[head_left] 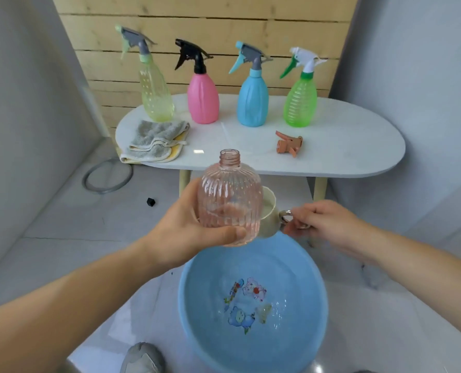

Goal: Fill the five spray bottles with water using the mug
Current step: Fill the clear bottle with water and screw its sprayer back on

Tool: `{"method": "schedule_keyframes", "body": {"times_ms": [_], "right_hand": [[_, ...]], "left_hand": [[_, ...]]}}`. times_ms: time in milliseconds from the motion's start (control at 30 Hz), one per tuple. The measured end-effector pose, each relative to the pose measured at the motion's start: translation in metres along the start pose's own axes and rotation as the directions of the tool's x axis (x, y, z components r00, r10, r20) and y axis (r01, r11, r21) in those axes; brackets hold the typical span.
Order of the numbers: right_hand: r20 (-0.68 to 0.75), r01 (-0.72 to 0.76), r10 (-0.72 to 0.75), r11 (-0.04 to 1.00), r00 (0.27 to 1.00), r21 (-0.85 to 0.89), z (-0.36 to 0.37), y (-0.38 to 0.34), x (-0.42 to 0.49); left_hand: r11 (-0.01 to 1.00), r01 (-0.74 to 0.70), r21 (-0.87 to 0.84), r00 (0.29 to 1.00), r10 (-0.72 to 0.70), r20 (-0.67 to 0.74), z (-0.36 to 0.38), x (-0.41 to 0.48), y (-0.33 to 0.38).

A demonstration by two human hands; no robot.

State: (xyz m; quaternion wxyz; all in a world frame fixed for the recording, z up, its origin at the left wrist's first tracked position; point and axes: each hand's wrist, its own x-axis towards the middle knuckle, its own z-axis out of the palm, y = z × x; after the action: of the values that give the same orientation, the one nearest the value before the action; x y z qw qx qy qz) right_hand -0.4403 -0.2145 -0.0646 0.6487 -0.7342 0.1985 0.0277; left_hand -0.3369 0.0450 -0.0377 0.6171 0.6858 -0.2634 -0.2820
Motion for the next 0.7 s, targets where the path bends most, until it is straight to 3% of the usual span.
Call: {"method": "schedule_keyframes", "body": {"times_ms": [333, 700], "right_hand": [[-0.189, 0.235, -0.224, 0.971, 0.956, 0.035, -0.016, -0.073, -0.048], [-0.216, 0.395, -0.424, 0.904, 0.880, -0.166, -0.010, -0.092, -0.063]], "left_hand": [[1.000, -0.005, -0.014, 1.000, 0.005, 0.021, 0.005, -0.011, -0.001], [0.999, 0.022, 0.041, 0.999, -0.023, 0.034, 0.010, -0.004, -0.010]]}}
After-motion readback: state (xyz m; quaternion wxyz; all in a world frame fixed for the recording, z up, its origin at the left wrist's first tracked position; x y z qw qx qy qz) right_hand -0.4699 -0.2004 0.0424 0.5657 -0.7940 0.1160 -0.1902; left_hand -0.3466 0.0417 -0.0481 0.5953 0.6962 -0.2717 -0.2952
